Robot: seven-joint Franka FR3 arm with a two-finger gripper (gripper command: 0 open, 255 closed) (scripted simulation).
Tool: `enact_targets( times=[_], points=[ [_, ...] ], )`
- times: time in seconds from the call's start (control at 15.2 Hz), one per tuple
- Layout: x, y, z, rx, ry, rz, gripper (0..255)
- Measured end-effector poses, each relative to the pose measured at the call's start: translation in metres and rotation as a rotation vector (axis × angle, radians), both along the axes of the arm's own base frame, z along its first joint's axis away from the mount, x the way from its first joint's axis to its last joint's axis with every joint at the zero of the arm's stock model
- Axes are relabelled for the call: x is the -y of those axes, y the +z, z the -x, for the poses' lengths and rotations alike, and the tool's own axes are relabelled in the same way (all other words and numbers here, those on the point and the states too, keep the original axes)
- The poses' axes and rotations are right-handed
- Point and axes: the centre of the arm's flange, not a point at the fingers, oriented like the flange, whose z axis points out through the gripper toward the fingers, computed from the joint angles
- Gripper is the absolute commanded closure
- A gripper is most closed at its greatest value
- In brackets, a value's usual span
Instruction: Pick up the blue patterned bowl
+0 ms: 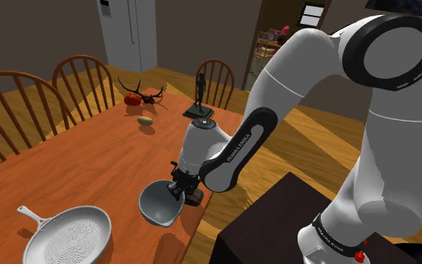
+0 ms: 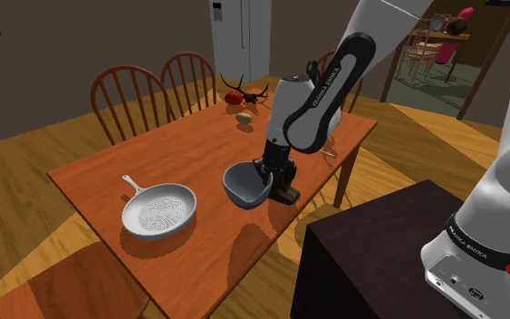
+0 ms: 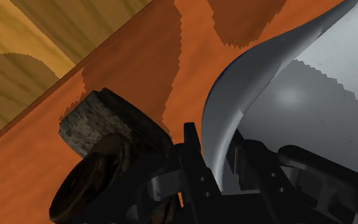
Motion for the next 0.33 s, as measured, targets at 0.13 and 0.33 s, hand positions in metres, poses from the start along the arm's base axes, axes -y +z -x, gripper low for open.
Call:
enact_targets(
  times=[0.13,0.33],
  points=[
    [0.000,0.010,0.000,0.000,0.000,0.000,255],
    [0.001,0.023,0.001,0.000,0.000,0.000,255]
  ],
)
